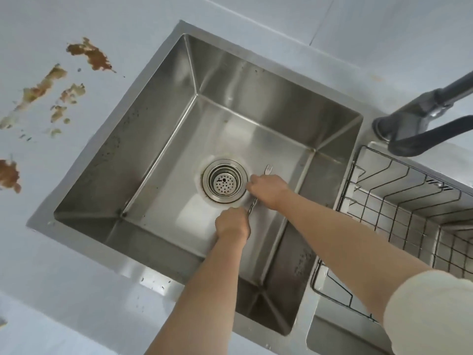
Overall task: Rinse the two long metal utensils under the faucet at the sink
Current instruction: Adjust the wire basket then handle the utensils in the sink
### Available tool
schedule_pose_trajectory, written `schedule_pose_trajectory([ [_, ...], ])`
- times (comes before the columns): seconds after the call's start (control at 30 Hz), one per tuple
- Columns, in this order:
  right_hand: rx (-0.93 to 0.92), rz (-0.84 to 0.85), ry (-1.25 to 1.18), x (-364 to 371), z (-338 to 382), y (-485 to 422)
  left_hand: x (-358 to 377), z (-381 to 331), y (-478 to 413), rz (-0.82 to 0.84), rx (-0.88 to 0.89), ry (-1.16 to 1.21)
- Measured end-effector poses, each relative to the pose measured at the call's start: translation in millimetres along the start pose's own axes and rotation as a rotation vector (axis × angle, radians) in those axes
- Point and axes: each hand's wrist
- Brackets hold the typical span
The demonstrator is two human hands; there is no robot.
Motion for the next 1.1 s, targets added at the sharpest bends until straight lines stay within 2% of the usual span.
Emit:
schedule_pose_trajectory([
  [0.3, -0.102, 0.036, 0.092, 10.4, 8.2, -6.3, 3.6, -2.4, -2.8, -0.006, 0.058, -0.050],
  [0.47, -0.095, -0.005, 0.109, 3.7, 6.4, 1.2, -8.8, -2.4, 3.6, -0.019, 0.083, -0.090],
  [0.8, 0.127, -0.170, -0.061, -56.9, -17.9, 52.9, -98.3, 13.0, 21.2, -0.222, 0.112, -0.011],
  [0.93, 0.198, -0.296, -0.073, -91.4, -34.1, 82.7, -140.6, 0.2, 35.1, -0.328, 0.213, 0.039],
  [1.1, 0.321, -0.413, -0.094, -124.4, -66.1, 146.6, -182.6, -44.0, 65.8, -0.444, 0.434, 0.020],
])
Point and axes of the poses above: each hand's wrist, its own y-axis away from the middle knuckle, its own x-axis out of the palm, z = x × y, and after that the axes turned 7 degrees about -z, right-handed
